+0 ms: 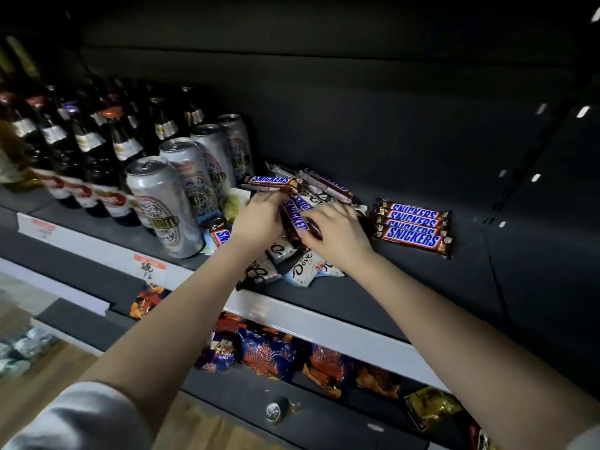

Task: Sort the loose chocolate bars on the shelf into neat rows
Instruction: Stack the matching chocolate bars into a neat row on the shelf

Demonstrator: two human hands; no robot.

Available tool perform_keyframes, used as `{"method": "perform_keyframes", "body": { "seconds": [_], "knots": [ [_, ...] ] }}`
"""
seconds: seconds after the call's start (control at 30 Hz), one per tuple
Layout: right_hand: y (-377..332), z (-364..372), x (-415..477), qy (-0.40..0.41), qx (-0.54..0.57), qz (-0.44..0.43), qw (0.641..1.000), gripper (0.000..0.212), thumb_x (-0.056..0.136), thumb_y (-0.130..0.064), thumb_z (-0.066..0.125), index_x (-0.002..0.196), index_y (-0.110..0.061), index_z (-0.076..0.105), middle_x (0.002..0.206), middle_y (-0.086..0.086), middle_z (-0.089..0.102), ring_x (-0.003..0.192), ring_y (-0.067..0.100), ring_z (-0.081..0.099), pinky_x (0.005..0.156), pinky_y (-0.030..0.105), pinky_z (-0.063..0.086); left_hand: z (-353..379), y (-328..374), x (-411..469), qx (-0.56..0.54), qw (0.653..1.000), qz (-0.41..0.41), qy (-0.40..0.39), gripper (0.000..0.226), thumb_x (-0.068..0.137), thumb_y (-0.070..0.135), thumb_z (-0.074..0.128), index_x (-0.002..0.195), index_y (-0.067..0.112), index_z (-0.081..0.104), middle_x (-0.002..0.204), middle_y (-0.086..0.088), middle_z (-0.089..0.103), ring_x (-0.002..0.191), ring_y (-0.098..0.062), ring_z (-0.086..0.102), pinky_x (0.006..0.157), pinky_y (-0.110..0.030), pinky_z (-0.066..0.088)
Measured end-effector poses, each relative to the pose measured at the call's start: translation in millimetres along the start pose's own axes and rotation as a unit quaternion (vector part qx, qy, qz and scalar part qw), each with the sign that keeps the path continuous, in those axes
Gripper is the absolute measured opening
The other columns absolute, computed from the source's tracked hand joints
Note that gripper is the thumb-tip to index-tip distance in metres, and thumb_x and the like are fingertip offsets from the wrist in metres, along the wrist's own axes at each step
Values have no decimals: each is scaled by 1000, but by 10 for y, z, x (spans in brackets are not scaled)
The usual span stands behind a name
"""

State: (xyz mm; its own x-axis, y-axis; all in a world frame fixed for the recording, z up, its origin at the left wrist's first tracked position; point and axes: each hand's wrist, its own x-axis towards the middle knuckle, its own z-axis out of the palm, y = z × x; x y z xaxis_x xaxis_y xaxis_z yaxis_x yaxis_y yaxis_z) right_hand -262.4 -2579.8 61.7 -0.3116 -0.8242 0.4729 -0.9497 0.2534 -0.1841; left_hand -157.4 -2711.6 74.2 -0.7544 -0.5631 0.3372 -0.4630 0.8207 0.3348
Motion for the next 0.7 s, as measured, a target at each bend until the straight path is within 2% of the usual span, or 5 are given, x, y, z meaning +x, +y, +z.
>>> {"method": "perform_keyframes", "body": {
  "seconds": [0.07,0.17,0.33,0.47,0.7],
  "knots": [
    [-44,50,37,-70,-18,20,997,51,87,-48,50,130,-20,50,124,-1,51,122,22,39,102,40,26,2,-102,-78,9,1000,-4,-24,55,80,2,47,132,20,47,133,-8,52,123,-29,46,93,-37,41],
    [-99,75,81,-97,-36,47,994,59,86,-47,52,137,-20,40,132,-1,42,126,22,31,104,42,28,43,-164,-130,23,1000,-8,-11,49,86,8,46,134,21,45,129,-10,55,119,-28,50,86,-36,44],
    [-175,111,64,-83,-44,53,994,50,89,-30,53,136,-15,40,131,4,41,123,24,33,102,41,32,91,-148,-121,27,999,-26,3,47,89,10,43,135,18,41,128,-14,54,119,-32,48,92,-42,40],
    [-167,157,25,-60,18,43,997,52,90,-14,48,141,-12,36,135,7,40,126,24,33,107,37,30,85,-147,-120,-23,999,-27,39,52,86,10,49,136,15,39,132,-14,48,118,-33,47,90,-39,40],
    [-119,134,-10,-24,75,-9,997,53,93,-9,45,144,-9,28,136,9,43,127,23,34,104,31,32,111,-186,-85,-45,997,4,69,55,82,8,52,134,21,45,142,-4,40,126,-28,42,96,-39,42]
  ]
}}
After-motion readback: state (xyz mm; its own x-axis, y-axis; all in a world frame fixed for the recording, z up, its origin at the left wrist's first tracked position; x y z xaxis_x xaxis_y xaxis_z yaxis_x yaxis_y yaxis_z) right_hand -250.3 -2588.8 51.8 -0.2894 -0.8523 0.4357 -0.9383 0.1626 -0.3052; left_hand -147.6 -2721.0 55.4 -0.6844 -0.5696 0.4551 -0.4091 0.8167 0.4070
